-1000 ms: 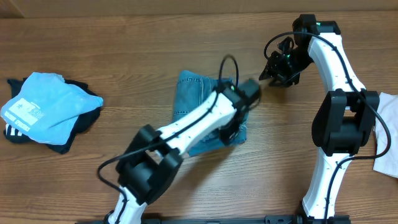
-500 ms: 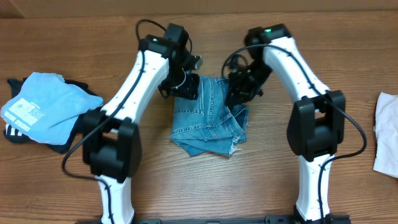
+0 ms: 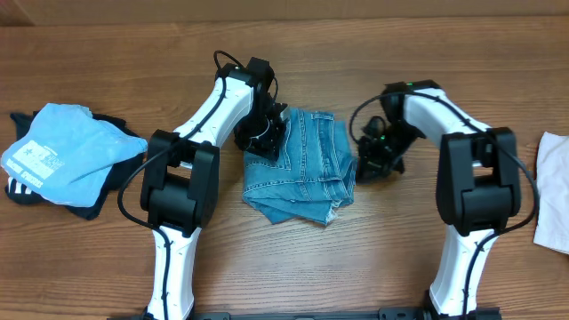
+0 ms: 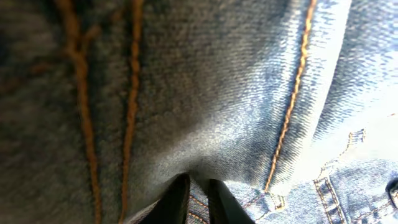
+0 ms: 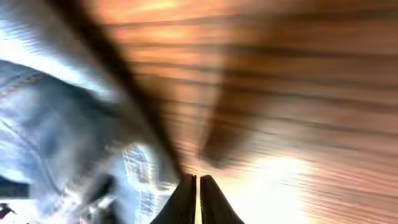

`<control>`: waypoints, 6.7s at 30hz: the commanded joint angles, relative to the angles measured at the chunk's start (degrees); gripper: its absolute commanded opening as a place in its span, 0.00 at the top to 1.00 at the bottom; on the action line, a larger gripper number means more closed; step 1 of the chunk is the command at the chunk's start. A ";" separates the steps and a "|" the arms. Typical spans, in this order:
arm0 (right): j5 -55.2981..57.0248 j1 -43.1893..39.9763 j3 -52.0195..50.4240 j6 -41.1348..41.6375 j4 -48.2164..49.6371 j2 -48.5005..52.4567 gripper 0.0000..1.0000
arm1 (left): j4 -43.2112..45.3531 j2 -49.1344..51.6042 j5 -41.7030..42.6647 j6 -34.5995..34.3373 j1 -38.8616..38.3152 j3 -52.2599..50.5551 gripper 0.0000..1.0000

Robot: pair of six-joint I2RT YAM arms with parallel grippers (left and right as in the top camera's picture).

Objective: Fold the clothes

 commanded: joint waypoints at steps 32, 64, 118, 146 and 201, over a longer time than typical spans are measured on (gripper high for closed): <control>9.40 13.73 -0.52 19.74 11.85 -2.03 0.96 | 30.99 -15.15 18.73 -29.75 6.49 -32.24 0.01; 10.27 8.09 5.03 10.67 -5.09 -19.89 0.95 | 36.00 -38.71 30.27 -24.61 75.97 -30.58 0.96; 9.38 8.09 5.03 10.38 -8.87 -19.89 0.96 | 31.54 -35.28 17.92 -16.09 74.79 -29.99 0.71; 9.14 8.09 5.03 9.42 -8.90 -19.89 0.96 | 29.24 -36.15 -12.61 -4.48 56.13 -29.07 0.96; 12.02 7.91 4.92 4.20 1.86 -65.90 0.00 | -26.58 -60.81 -4.76 -4.50 30.14 2.75 0.00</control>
